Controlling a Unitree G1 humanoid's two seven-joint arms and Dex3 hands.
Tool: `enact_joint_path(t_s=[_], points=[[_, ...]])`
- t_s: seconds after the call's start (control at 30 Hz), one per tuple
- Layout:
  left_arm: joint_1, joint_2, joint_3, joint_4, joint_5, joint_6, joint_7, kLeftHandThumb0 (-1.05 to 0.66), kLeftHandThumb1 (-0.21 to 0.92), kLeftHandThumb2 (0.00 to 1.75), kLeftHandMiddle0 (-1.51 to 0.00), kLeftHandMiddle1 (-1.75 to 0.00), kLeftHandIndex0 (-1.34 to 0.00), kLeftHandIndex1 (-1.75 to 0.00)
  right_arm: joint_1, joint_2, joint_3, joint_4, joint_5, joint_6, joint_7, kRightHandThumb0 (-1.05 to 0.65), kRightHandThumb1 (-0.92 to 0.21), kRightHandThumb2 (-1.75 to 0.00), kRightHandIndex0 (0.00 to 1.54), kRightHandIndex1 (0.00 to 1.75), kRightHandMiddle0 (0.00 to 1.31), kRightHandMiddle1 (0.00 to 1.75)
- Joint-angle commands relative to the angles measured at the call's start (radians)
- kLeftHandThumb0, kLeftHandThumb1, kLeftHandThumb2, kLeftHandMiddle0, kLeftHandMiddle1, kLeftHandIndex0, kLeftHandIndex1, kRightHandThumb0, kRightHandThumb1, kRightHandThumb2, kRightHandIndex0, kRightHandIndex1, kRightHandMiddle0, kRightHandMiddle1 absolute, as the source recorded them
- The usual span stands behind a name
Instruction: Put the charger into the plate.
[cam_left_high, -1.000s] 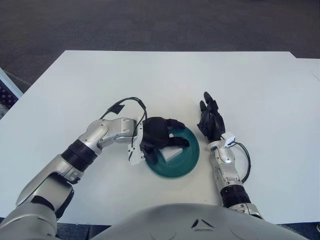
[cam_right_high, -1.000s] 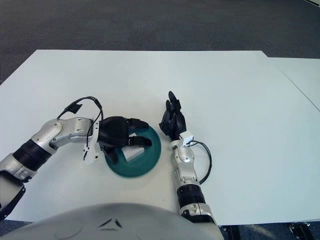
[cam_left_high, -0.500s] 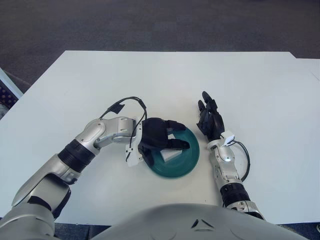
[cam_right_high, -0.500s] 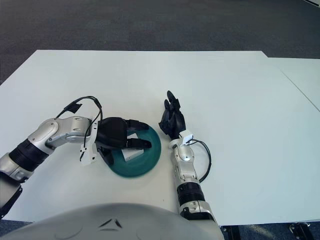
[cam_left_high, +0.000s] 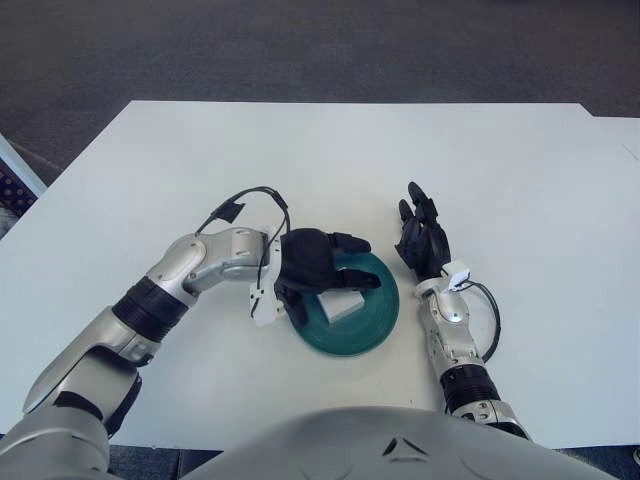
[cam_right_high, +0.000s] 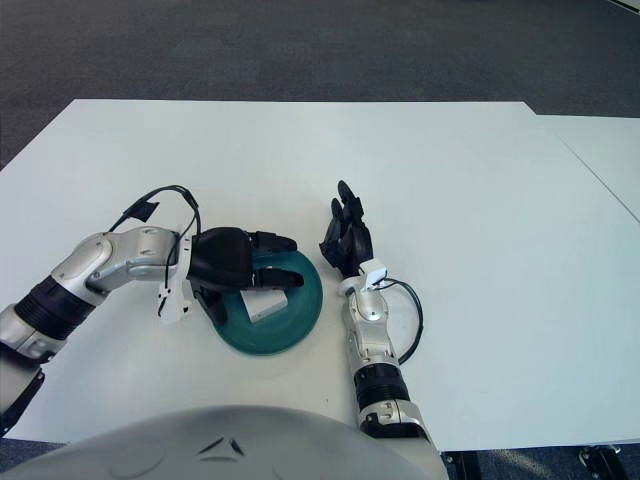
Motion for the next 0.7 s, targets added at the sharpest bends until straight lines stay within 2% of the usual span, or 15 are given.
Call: enact_joint_path(t_s=[0.0,0.13,0.2,0.27,0.37,0.47,0.53,0.6,0.67], points=[[-0.069,-0.004,0.124,0.078,-0.136,0.072,0.039,-1.05,0.92,0.6,0.0,0.0,0.0,0.0,0.169,0.061,-0.014,0.148,0.021,0.031,-0.027,-0.95,-0.92,-0.93,0.12,0.0,0.0,0.28],[-0.009,-0.086,0.249,0.071,-0.294,0.257,0.063,-1.05,0.92,0.63,0.0,0.0,0.0,0.0,0.177,0.061,-0.007,0.146,0.017,0.018,-0.032,-0.94,-0.92,-0.93,0.13,0.0,0.0,0.33],[0.005,-0.095,0.33,0.068,-0.418,0.347,0.04,-1.05,0.92,0.65,0.0,0.0,0.0,0.0,0.178,0.061,-0.006,0.148,0.016,0.012,-0.033,-0.94,-0.92,-0.93,0.14,0.01,0.0,0.35],[0.027,-0.148,0.416,0.102,-0.57,0.421,0.055,-1.05,0.92,0.66,0.0,0.0,0.0,0.0,0.174,0.058,-0.006,0.152,0.017,0.013,-0.031,-0.94,-0.92,-0.94,0.14,0.01,0.0,0.35],[0.03,-0.317,0.572,0.187,-0.859,0.572,0.114,-1.05,0.92,0.68,0.0,0.0,0.0,0.0,0.159,0.052,-0.008,0.169,0.014,0.017,-0.034,-0.95,-0.92,-0.94,0.13,0.0,0.0,0.32],[0.033,-0.396,0.676,0.235,-1.037,0.62,0.141,-1.05,0.92,0.72,0.0,0.0,-0.01,0.0,0.158,0.048,-0.004,0.174,0.005,0.011,-0.038,-0.96,-0.92,-0.94,0.12,0.0,0.0,0.3],[0.061,-0.455,0.724,0.199,-1.145,0.666,0.182,-1.05,0.92,0.74,0.0,0.0,-0.02,-0.01,0.156,0.048,-0.002,0.188,0.0,-0.002,-0.042,-0.96,-0.92,-0.94,0.12,0.0,0.0,0.29],[0.127,-0.568,0.766,0.114,-1.299,0.715,0.278,-1.05,0.92,0.76,0.0,0.0,-0.03,-0.02,0.154,0.047,0.0,0.199,-0.006,-0.008,-0.047,-0.97,-0.92,-0.94,0.11,0.0,0.0,0.29],[0.173,-0.619,0.781,0.062,-1.376,0.738,0.319,-1.05,0.92,0.77,0.0,0.0,-0.04,-0.02,0.154,0.046,0.002,0.202,-0.009,-0.007,-0.049,-0.98,-0.92,-0.94,0.11,0.0,0.0,0.27]])
